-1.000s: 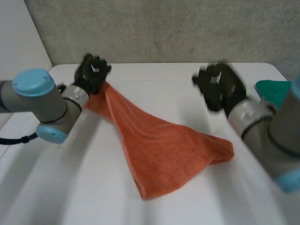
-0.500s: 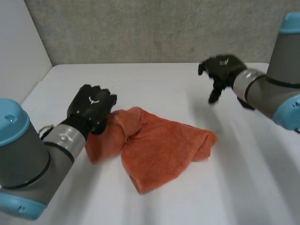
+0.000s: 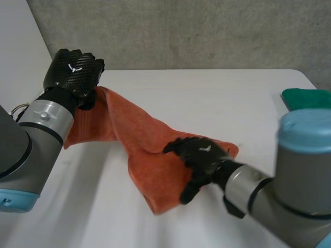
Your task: Fold the laundry.
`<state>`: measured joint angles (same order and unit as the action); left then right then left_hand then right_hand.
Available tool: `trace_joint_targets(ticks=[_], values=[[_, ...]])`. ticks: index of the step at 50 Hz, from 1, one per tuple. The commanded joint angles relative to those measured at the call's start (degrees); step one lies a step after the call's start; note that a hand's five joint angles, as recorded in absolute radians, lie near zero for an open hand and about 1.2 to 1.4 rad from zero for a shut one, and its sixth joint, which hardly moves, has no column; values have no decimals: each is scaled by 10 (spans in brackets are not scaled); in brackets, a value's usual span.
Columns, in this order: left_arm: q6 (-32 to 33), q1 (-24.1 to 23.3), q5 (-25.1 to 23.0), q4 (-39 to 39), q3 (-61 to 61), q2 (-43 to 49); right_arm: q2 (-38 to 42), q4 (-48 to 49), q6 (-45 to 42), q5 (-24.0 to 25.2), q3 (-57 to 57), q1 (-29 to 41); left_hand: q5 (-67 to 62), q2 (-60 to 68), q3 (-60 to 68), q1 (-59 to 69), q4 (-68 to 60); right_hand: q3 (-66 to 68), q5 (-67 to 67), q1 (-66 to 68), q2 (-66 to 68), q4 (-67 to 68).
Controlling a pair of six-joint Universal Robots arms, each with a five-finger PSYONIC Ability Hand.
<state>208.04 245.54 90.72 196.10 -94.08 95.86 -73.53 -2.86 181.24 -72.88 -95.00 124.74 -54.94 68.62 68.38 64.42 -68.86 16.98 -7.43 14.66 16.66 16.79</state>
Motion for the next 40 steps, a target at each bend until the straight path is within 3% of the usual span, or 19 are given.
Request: trace_joint_targets(ticks=[1,7,16,22,25,32,37,40], values=[[-1,0,1,1,18,19,102,48,-5,-40,43,77,-151,114,116,156,-111,72,-68,95,76,74],[-2,2,1,0,24,21,173,58,-15,-91,86,125,-151,114,116,156,-111,92,-88,116,96,94],[-2,6,1,0,25,21,210,94,-70,-139,101,132,-151,114,116,156,-111,234,-229,257,237,236],[-3,7,1,0,25,18,214,122,-98,-148,102,126,-151,114,116,156,-111,630,-625,653,633,632],[-3,7,1,0,25,16,211,124,-99,-154,105,125,-151,114,116,156,-111,630,-626,653,633,632],[-3,5,2,-3,24,10,145,102,-145,-153,95,90,-151,114,116,156,-111,630,-626,653,633,632],[-2,6,2,-10,20,2,22,-21,-292,-137,120,-14,-151,114,116,156,-111,630,-626,653,633,632],[0,5,2,-30,14,2,-6,-89,-367,-125,150,-53,-151,114,116,156,-111,630,-626,653,633,632]])
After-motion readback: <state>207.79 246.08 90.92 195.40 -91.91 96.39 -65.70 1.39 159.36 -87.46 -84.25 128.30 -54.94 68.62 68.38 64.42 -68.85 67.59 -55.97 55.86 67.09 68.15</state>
